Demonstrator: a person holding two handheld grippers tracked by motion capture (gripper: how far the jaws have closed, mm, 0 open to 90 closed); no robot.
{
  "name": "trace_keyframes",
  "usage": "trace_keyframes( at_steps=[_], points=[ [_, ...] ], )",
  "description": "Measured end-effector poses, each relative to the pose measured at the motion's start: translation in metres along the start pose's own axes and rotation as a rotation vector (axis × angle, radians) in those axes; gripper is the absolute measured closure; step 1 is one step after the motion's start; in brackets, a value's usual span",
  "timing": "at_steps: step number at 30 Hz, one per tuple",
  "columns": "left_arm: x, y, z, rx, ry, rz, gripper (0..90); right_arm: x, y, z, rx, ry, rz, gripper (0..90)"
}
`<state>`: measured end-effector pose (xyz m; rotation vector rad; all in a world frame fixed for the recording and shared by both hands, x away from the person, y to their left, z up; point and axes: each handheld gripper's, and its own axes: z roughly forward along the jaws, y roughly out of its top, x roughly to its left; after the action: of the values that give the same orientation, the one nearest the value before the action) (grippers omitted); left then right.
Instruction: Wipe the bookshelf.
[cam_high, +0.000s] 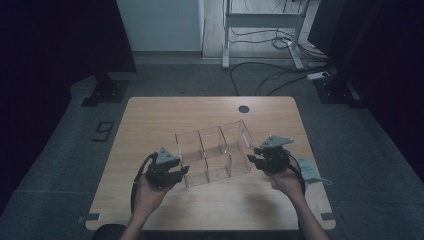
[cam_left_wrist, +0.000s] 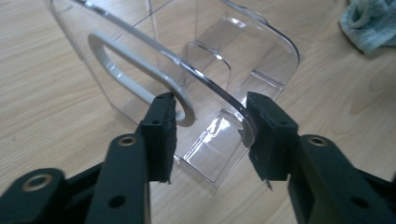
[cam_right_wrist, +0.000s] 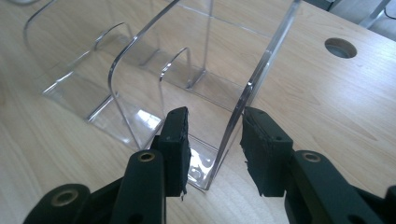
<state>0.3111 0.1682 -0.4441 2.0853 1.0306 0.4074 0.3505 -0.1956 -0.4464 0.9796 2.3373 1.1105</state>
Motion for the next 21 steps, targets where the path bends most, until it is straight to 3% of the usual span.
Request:
trace_keyframes(
  at_steps=[8,13,21],
  points=[
    [0.011,0.007,0.007,0.016,0.007,0.002,61.6,0.006,0.000,-0.005,-0.003,-0.009,-0.015,62.1],
    [0.017,0.012,0.015,0.018,0.034,0.012,64.4,0.008,-0.002,-0.006,0.001,-0.009,-0.021,65.5],
    [0.025,0.022,0.025,0.023,0.053,0.018,67.0,0.006,-0.001,-0.003,-0.002,-0.040,-0.017,69.0]
  ],
)
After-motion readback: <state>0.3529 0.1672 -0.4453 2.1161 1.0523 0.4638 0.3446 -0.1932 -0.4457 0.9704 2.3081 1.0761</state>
